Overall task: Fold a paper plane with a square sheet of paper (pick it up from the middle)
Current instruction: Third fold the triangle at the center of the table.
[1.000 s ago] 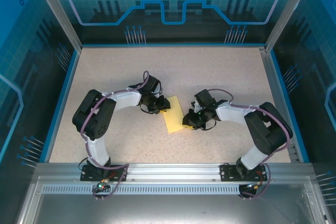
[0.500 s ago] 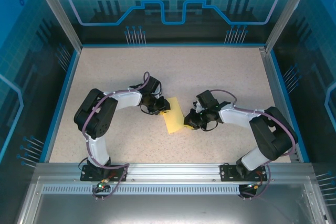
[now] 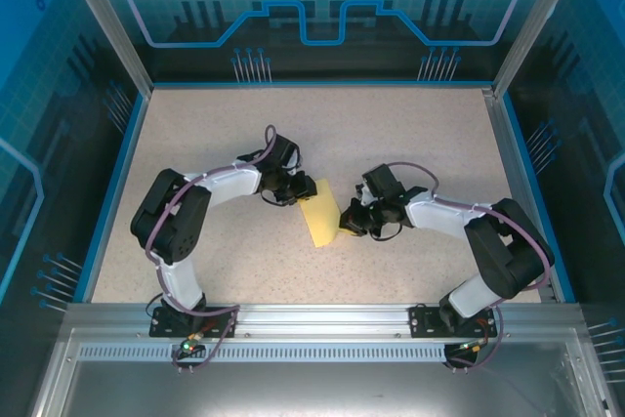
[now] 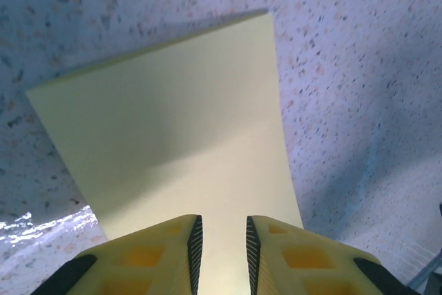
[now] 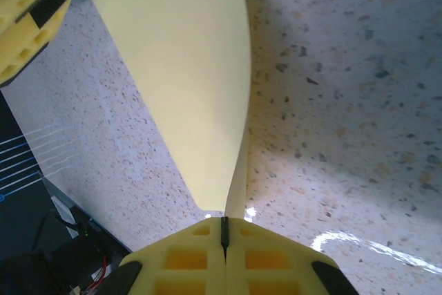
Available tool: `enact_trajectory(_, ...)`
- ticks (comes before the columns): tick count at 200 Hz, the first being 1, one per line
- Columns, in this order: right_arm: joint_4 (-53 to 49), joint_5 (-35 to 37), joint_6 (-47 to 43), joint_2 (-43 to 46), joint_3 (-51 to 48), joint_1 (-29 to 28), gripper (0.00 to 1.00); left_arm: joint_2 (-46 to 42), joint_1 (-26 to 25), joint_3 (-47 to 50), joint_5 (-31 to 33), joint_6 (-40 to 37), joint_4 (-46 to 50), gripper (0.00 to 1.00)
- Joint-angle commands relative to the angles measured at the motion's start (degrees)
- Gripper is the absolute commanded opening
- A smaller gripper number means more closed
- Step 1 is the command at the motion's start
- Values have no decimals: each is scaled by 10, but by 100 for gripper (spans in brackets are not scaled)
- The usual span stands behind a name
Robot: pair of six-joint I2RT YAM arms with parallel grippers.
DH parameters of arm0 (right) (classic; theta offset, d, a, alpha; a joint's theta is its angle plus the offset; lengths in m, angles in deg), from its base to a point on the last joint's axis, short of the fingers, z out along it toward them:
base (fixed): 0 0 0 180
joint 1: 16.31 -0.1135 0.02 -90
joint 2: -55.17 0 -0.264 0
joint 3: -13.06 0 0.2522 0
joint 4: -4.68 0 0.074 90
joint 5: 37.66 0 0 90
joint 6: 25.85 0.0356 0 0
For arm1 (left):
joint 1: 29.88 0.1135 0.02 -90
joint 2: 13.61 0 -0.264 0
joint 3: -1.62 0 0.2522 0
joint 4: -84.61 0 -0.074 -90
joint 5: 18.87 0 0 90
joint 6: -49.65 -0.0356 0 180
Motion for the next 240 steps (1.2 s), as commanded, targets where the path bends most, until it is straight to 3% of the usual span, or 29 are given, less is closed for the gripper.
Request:
enact_trajectory(1,-7,5,-11,-10,27,-12,5,18,7,-15,31,-15,36,27)
enact_trajectory(65,16,2,-16,-58,72,-36,5,55,6,-21,49,-8,53,14)
enact_trajectory(127,84,6,0,-115,112,-53,4,62,6,-19,51,-11,62,12)
enact_trajectory(240,91,54,15,-159,123,-66,5,63,6,-21,46,-10,65,12)
